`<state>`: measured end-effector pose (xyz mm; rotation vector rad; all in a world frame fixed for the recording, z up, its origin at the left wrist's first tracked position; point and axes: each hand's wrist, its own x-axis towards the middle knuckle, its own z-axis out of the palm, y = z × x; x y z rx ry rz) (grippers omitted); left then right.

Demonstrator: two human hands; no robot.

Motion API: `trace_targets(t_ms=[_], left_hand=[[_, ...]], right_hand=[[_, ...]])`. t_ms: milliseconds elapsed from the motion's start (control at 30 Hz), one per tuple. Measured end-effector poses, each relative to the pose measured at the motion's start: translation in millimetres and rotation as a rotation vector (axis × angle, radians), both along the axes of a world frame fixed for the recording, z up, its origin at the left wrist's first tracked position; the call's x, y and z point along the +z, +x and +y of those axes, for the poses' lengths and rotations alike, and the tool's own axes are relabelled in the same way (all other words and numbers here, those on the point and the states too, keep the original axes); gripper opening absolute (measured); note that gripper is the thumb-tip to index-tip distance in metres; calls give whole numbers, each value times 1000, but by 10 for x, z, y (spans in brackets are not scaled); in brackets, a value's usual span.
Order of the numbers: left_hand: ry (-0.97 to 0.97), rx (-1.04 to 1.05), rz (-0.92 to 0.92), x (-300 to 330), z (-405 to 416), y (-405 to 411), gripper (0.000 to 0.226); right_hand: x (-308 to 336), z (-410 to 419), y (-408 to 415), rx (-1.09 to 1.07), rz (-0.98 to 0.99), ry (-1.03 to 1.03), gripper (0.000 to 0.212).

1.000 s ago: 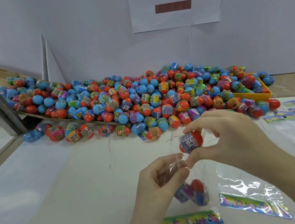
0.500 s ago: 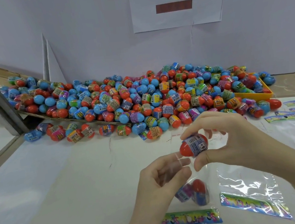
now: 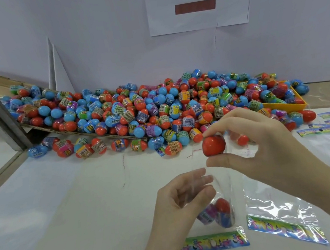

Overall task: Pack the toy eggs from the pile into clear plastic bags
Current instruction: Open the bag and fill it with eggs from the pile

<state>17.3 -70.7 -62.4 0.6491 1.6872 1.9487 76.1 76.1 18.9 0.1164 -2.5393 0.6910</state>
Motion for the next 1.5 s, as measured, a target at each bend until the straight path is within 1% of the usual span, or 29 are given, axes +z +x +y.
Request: trace_targets(t_ms=[133,233,300,367,433,500,600,733,833,867,933,967,1000,1033,1067,1100,1133,1167,1200,1233,1267,1333,1400,1433,1500], left_hand=[[-1,4,15,-6,-2,10,34],[-13,14,41,-4,-4,11,22],[-31,26,48,-6,3,17,26],[-45,36,49,-8,11,28,31],[-45,38,53,-1,17,40,34],[-42,42,63,-2,19,41,38],[-46,52,90,-5,23,39,34],[-38,48,110,-16,36,55,25],[-24,50,106,-29,40,55,26],[-28,56,111,-41,46,56,25],[-43,75,104,-63,47,50,20],[-50,84,89,-77,43,42,18],[-58,92,73,-92,37,29,19],[-68,98,59,-108,26,15,22],[-75,100,49,-120,14,6,25],[-77,101,43,-121,5,3,26],[-75,99,39,-117,0,1,27],[-69,99,32,-114,-5,-1,26],[-58,99,20,-112,-2,-3,26],[-44,97,4,-107,-1,-7,27],[-33,92,-9,-105,1,-12,27],[-24,76,-19,-102,6,-23,28],[-23,68,-19,-94,3,-29,28],[-21,70,-20,-93,1,-30,28],[-24,76,-18,-99,-7,-30,28]], right_hand=[[-46,-10,-10,-35,-28,214,26],[-80,-25,16,-79,-74,245,26],[-105,-54,15,-111,-114,295,29],[-97,-82,-3,-154,-208,329,29],[-74,-76,-28,-176,-279,287,27],[-46,-82,-52,-184,-290,260,25],[-28,-89,-64,-199,-326,198,23],[-56,-80,-57,-137,-407,187,21],[-71,-82,-54,-38,-489,113,10],[-77,-79,-44,5,-531,88,16],[-72,-57,-23,89,-563,12,39],[-79,-19,-34,126,-518,-84,43],[-87,37,-65,126,-403,-208,40],[-123,139,-115,52,-238,-343,32],[-192,291,-179,-98,-76,-436,27],[-273,453,-247,-290,26,-440,22],[-363,615,-320,-494,22,-356,19],[-468,767,-381,-643,-76,-243,21],[-576,882,-422,-712,-209,-131,28],[-685,967,-453,-740,-321,-51,36],[-768,1018,-473,-753,-389,7,42],[-869,1064,-494,-769,-389,185,48],[-912,1063,-506,-762,-367,407,46],[-924,1053,-511,-752,-366,437,45],[-942,1032,-525,-740,-368,393,43]])
